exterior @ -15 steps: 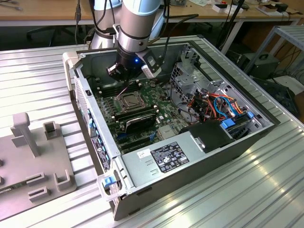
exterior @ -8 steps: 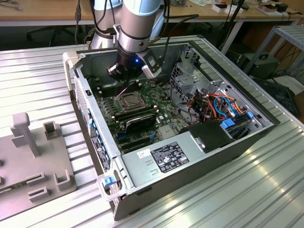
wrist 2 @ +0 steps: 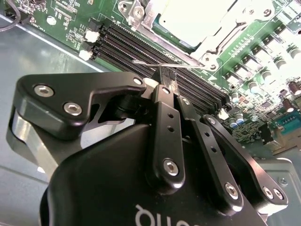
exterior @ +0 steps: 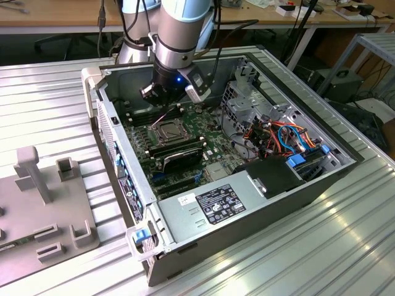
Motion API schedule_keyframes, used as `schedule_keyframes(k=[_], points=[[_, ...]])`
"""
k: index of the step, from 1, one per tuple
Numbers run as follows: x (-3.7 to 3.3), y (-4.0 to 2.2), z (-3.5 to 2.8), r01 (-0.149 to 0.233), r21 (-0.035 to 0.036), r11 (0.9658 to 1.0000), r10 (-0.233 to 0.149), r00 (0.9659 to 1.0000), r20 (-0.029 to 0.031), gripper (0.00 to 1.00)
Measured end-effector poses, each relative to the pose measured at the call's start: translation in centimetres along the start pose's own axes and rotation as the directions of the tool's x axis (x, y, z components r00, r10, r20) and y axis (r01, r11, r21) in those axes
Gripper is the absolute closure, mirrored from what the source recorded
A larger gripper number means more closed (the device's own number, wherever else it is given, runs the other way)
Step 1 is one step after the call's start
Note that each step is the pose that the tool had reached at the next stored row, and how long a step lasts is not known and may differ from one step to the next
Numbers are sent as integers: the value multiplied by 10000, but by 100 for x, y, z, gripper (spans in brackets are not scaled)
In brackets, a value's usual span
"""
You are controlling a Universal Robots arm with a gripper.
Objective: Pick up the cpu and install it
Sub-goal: 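Install the first cpu locking lever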
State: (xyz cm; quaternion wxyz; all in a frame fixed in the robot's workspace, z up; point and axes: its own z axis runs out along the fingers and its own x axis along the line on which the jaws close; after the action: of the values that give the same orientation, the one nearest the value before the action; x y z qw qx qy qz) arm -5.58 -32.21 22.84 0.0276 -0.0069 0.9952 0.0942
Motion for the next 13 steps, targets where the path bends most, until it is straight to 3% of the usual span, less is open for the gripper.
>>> schedule_keyframes(k=[8,13], points=[[-12,-12,61,0,4,10000,0,10000,-3,89],[-14,-13,63,0,3,10000,0,10000,-3,89]])
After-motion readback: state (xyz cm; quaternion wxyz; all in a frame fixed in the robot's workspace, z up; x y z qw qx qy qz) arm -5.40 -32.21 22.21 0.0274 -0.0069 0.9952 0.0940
